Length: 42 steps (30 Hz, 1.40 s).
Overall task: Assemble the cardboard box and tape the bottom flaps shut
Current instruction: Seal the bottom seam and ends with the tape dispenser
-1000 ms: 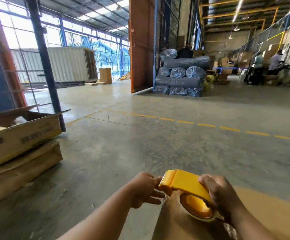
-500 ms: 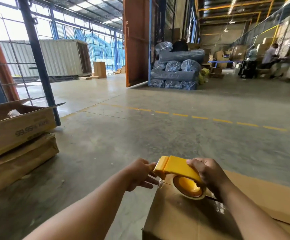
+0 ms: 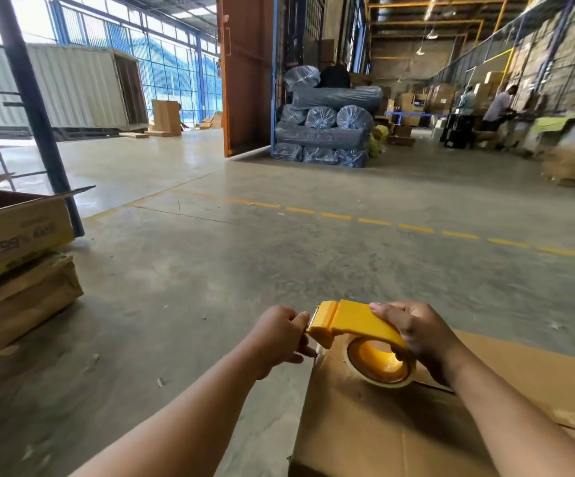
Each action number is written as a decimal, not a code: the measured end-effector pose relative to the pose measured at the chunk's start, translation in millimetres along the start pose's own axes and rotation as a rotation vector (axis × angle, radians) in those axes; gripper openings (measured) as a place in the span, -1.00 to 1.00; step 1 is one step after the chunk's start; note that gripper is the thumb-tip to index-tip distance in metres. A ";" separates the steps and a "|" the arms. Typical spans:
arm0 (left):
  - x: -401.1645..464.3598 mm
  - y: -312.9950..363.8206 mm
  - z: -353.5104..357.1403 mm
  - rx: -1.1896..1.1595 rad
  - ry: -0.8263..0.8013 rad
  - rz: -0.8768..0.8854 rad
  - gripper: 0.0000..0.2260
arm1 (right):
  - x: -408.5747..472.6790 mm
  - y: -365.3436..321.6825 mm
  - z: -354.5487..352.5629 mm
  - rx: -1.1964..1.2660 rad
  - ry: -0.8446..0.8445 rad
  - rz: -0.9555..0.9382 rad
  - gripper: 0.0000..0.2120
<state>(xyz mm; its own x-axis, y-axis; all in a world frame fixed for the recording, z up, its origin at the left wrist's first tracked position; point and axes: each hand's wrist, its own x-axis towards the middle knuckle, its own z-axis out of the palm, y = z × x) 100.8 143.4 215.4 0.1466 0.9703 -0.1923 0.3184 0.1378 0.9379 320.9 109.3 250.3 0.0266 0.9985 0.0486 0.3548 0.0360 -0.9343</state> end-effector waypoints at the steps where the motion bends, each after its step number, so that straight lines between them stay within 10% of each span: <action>1: 0.7 -1.0 -0.9 -0.014 -0.009 -0.015 -0.69 | 0.9 -0.6 -0.1 0.001 -0.013 0.006 -0.34; 34: -1.7 -3.9 5.0 -0.113 0.031 -0.079 -0.79 | -2.3 -4.9 -14.1 0.040 -0.079 -0.020 -0.81; 37: 2.4 -14.1 -7.1 -0.136 0.088 -0.061 -0.79 | -3.5 -4.3 -30.6 0.031 -0.070 -0.020 -0.78; 42: -0.5 -25.5 -2.7 -0.131 0.065 -0.031 -0.75 | -8.1 8.2 -54.5 -0.025 -0.092 -0.011 -0.17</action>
<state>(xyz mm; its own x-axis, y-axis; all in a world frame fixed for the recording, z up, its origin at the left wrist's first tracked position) 90.2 140.0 192.4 0.0763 0.9754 -0.2069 0.1963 0.1887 0.9622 374.5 99.3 261.6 -0.0631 0.9977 0.0247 0.3775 0.0468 -0.9248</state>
